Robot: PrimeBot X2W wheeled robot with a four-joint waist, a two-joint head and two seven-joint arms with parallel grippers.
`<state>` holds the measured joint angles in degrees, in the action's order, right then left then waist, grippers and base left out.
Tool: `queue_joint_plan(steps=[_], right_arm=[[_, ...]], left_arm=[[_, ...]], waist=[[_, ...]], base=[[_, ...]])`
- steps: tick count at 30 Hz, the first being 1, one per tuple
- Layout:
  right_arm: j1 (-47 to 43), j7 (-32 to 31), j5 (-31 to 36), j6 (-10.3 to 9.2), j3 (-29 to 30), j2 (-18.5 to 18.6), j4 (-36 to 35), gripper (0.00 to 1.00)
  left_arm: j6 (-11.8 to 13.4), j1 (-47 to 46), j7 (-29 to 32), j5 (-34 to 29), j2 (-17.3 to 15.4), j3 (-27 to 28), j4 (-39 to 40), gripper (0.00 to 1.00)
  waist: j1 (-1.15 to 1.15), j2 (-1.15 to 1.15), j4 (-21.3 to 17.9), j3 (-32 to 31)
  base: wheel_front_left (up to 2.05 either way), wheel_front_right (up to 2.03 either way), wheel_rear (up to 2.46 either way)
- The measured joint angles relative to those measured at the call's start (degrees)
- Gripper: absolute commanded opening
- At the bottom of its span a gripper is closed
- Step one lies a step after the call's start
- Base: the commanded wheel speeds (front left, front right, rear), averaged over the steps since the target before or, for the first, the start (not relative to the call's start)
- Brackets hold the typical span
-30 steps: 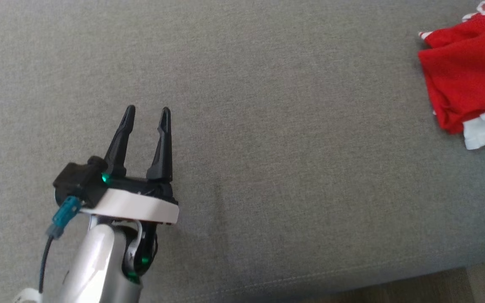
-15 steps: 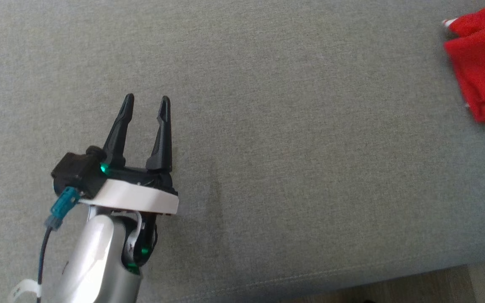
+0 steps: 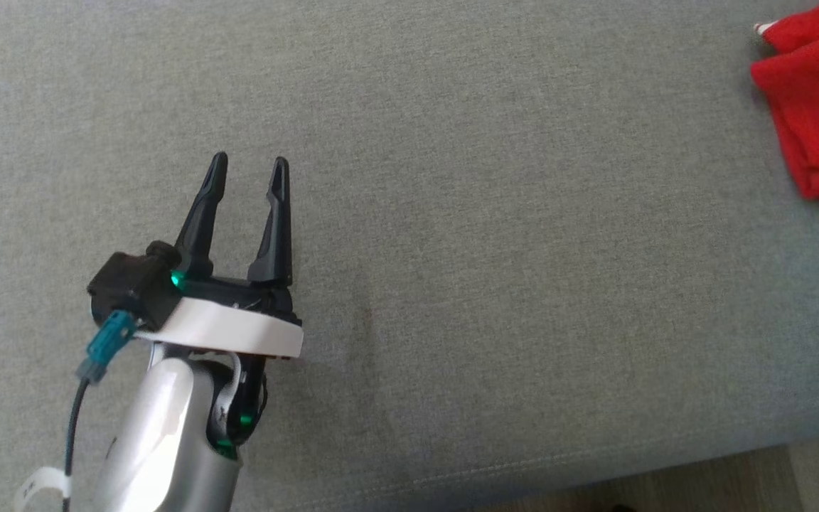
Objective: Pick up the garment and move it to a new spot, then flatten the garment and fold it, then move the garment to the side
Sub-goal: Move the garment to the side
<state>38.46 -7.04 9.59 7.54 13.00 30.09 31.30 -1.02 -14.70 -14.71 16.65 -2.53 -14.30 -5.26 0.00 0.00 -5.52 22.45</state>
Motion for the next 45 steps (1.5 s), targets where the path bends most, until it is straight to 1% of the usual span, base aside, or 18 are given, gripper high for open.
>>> queue_joint_plan(steps=[1, 2, 9, 13, 15, 18, 21, 23, 25, 27, 28, 31, 32, 33, 36, 39, 42, 45], right_arm=[[-0.4, -0.1, 0.0, 0.00, 0.2, -0.5, -0.7, 0.50], [-0.7, -0.5, 0.0, 0.00, 0.2, -0.9, -1.5, 1.00], [-2.1, -2.2, -0.2, 0.00, 0.4, -2.5, -6.6, 1.00], [-2.8, -2.3, -0.5, 0.00, -1.1, -2.7, -9.2, 1.00], [-2.8, -2.2, -1.4, 0.00, -2.0, -3.7, -10.6, 1.00], [-2.8, -1.2, -3.7, 0.00, -4.5, -7.3, -12.8, 1.00], [-2.9, 1.3, -7.2, 0.00, -8.0, -12.2, -14.9, 1.00], [-3.6, 3.3, -9.3, 0.00, -10.1, -15.5, -16.2, 1.00], [-5.8, 5.7, -11.5, 0.00, -11.7, -18.3, -17.0, 1.00], [-9.0, 8.4, -13.9, 0.00, -12.0, -21.1, -16.9, 1.00], [-9.0, 8.4, -13.9, 0.00, -12.0, -21.1, -16.9, 1.00], [-14.4, 11.9, -17.3, 0.00, -13.0, -24.0, -16.0, 1.00], [-17.5, 14.2, -19.2, 0.00, -13.5, -25.5, -15.1, 1.00], [-18.8, 15.4, -20.3, 0.00, -13.5, -26.1, -14.5, 1.00], [-22.1, 18.4, -22.6, 0.00, -13.6, -26.8, -13.5, 1.00], [-25.4, 20.3, -26.2, 0.00, -16.3, -26.8, -12.9, 1.00], [-29.0, 20.9, -28.2, 0.00, -18.6, -27.2, -12.1, 1.00], [-32.0, 21.3, -29.9, 0.00, -18.3, -27.3, -12.0, 1.00]], left_arm=[[0.0, 0.0, 0.0, 0.0, 0.0, 0.0, 0.0, 1.00], [0.0, 0.0, 0.0, 0.0, 0.0, 0.0, -0.1, 1.00], [0.0, 0.0, 0.0, 0.0, 0.0, 0.0, -0.6, 1.00], [0.0, 0.0, 0.0, 0.1, 0.0, 0.0, -0.8, 1.00], [0.0, 0.0, 0.0, 0.1, 0.0, 0.0, -0.9, 1.00], [0.0, 0.1, 0.0, 0.2, 0.0, 0.3, -0.9, 1.00], [0.1, 0.5, 0.0, 0.3, 0.0, 0.8, -0.5, 1.00], [0.6, 1.1, 0.0, 0.7, 0.0, 1.7, 0.0, 1.00], [1.1, 2.1, 0.0, 0.7, 0.0, 2.5, 0.7, 1.00], [1.3, 3.4, 0.0, 0.8, 0.0, 3.2, 1.5, 1.00], [1.3, 3.4, 0.0, 0.8, 0.0, 3.2, 1.5, 1.00], [1.6, 5.4, 0.0, 1.3, 0.0, 4.0, 2.5, 1.00], [2.1, 6.9, 0.0, 1.4, 0.0, 4.3, 3.3, 1.00], [2.1, 7.8, 0.0, 1.5, 0.0, 4.3, 3.4, 1.00], [2.6, 10.7, 0.0, 1.7, 0.0, 4.3, 3.5, 1.00], [2.6, 13.6, 0.0, 1.6, -0.1, 4.2, 3.8, 1.00], [3.1, 15.6, 0.0, 1.5, -0.1, 4.1, 3.8, 1.00], [3.6, 17.2, 0.0, 1.5, -0.1, 4.1, 3.8, 1.00]], waist=[[0.00, 0.00, 0.0, 0.0], [0.00, 0.00, 0.0, -0.1], [0.00, 0.00, -0.1, -0.8], [0.00, 0.00, 0.0, -1.6], [0.00, 0.00, 0.1, -2.2], [0.00, 0.00, 0.2, -3.6], [0.00, 0.00, 0.3, -5.4], [0.00, 0.00, 0.5, -6.9], [0.00, 0.00, 0.7, -8.6], [0.00, 0.00, 0.9, -10.3], [0.00, 0.00, 0.9, -10.3], [0.00, 0.00, 1.4, -12.9], [0.00, 0.00, 1.8, -14.6], [0.00, 0.00, 2.0, -15.5], [0.00, 0.00, 2.4, -17.8], [0.00, 0.00, 2.8, -19.6], [0.00, 0.00, 3.0, -21.1], [-0.01, 0.00, 3.2, -22.0]], base=[[0.00, 0.00, 0.00], [0.00, 0.00, 0.00], [0.00, 0.00, 0.00], [0.00, 0.00, 0.00], [0.00, 0.00, 0.00], [0.00, 0.00, 0.00], [0.00, 0.00, 0.00], [0.00, 0.00, 0.00], [0.00, 0.00, 0.00], [0.00, 0.00, 0.00], [0.00, 0.00, 0.00], [0.00, 0.00, 0.00], [0.00, 0.00, 0.00], [0.00, 0.00, 0.00], [0.00, 0.00, 0.00], [0.00, 0.00, 0.00], [0.00, 0.00, 0.00], [0.00, 0.00, 0.00]])
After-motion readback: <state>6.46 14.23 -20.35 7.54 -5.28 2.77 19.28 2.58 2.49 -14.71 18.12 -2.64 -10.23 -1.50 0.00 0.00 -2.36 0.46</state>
